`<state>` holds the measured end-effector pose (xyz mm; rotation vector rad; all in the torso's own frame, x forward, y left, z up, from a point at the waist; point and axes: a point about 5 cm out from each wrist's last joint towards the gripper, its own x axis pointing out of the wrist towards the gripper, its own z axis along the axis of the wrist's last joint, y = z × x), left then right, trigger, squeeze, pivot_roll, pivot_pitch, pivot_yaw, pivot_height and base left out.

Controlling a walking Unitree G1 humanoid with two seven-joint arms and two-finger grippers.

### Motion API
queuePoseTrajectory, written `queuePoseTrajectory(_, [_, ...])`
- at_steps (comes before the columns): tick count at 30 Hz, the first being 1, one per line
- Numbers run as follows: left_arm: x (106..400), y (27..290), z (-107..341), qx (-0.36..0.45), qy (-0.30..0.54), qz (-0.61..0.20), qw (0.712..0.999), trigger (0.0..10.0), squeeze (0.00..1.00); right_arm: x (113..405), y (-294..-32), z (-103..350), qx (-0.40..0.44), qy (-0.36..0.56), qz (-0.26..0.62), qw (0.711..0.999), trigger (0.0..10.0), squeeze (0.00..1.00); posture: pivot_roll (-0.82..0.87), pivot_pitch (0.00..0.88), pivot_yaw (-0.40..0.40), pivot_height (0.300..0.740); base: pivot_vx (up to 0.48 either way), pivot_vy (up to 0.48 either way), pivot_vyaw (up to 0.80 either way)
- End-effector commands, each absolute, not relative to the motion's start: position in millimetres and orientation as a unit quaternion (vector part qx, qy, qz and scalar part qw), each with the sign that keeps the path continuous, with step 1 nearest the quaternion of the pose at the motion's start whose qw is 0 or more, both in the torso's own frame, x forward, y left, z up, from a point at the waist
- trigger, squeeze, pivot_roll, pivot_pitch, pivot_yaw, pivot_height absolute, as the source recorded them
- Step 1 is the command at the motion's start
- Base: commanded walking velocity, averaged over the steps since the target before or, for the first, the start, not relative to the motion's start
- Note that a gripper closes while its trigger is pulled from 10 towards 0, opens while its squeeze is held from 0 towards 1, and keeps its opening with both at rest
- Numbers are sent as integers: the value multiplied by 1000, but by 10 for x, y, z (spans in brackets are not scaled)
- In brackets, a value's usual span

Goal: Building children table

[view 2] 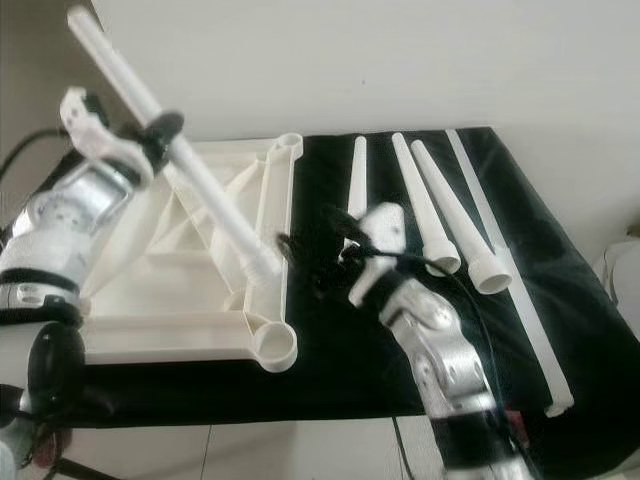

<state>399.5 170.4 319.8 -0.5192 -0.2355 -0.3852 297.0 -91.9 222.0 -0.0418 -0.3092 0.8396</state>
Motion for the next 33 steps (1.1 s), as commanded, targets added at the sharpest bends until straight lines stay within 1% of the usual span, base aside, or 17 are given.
queuePoseTrajectory(1, [3829,1401,3319,-186,-181,-410,875,10000,0,3048,-891,2147,-36,-111,396,911,10000,0,-106,35,61,740,0,0,0])
queuePoseTrajectory(6, [3773,1219,3297,-164,-185,-428,869,10000,0,3157,-842,2173,-54,-99,378,919,10000,0,-106,34,60,740,0,0,0])
queuePoseTrajectory(10, [3651,1007,3330,-142,-198,-460,854,10000,0,3249,-757,2225,-71,-93,372,921,10000,0,-101,42,56,740,0,0,0])
queuePoseTrajectory(11, [3636,972,3331,-146,-197,-466,850,10000,0,3272,-740,2229,-77,-91,370,921,10000,0,-98,42,55,740,0,0,0])
queuePoseTrajectory(15, [3613,911,3337,-167,-193,-475,842,10000,0,3309,-693,2223,-86,-84,373,920,10000,0,-92,43,53,740,0,0,0])
queuePoseTrajectory(19, [3558,815,3326,-150,-199,-484,839,10000,0,3349,-611,2194,-96,-70,386,915,10000,0,-82,46,57,740,0,0,0])
queuePoseTrajectory(25, [3451,723,3371,-140,-207,-500,829,10000,0,3447,-510,2239,-97,-67,380,917,10000,0,-82,47,70,740,0,0,0])
queuePoseTrajectory(33, [3383,638,3357,-134,-204,-517,821,10000,0,3520,-481,2270,-98,-62,371,921,10000,0,-80,49,70,740,0,0,0])
